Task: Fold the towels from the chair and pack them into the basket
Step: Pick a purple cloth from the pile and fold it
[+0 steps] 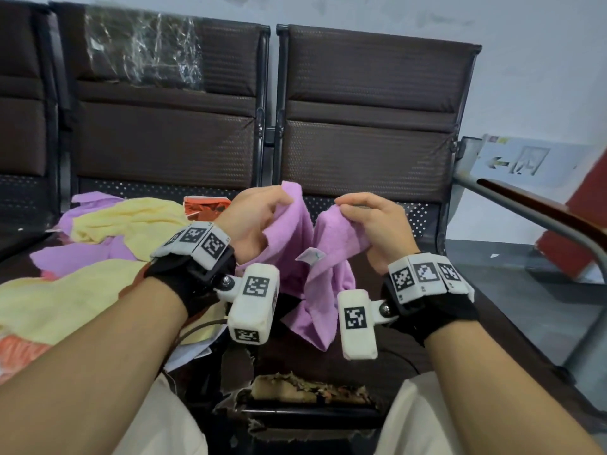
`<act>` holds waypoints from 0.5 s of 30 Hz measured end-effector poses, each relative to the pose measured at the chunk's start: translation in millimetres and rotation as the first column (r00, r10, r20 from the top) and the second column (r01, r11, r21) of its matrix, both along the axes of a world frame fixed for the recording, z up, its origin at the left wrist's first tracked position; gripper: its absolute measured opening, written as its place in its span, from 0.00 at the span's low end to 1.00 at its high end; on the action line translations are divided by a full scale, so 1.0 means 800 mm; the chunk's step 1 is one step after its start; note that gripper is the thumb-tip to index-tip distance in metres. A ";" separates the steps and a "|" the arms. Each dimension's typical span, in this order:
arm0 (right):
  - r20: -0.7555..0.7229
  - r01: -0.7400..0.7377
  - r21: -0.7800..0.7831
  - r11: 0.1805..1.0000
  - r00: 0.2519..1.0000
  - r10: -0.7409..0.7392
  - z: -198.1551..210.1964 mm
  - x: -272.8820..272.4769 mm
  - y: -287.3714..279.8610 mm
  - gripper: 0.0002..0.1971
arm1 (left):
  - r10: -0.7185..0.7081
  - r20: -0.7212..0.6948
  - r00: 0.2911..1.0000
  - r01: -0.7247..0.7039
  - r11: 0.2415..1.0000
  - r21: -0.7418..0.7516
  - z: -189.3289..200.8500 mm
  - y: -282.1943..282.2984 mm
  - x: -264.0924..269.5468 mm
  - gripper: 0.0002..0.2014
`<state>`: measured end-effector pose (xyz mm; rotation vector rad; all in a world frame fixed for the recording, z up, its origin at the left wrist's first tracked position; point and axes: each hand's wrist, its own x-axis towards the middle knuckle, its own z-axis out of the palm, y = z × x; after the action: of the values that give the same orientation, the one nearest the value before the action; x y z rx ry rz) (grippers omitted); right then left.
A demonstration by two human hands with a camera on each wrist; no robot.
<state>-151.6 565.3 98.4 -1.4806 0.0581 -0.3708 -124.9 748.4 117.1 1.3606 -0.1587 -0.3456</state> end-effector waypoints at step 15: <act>-0.026 0.032 -0.636 0.771 0.998 -0.063 -0.016 -0.013 -0.005 0.11 | 0.166 0.058 0.984 -0.166 0.986 -0.006 -0.021 0.027 0.018 0.18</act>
<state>-162.4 561.1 85.9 -2.1712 0.0040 -0.4201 -110.7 770.3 100.3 1.3737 -0.0932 -0.1663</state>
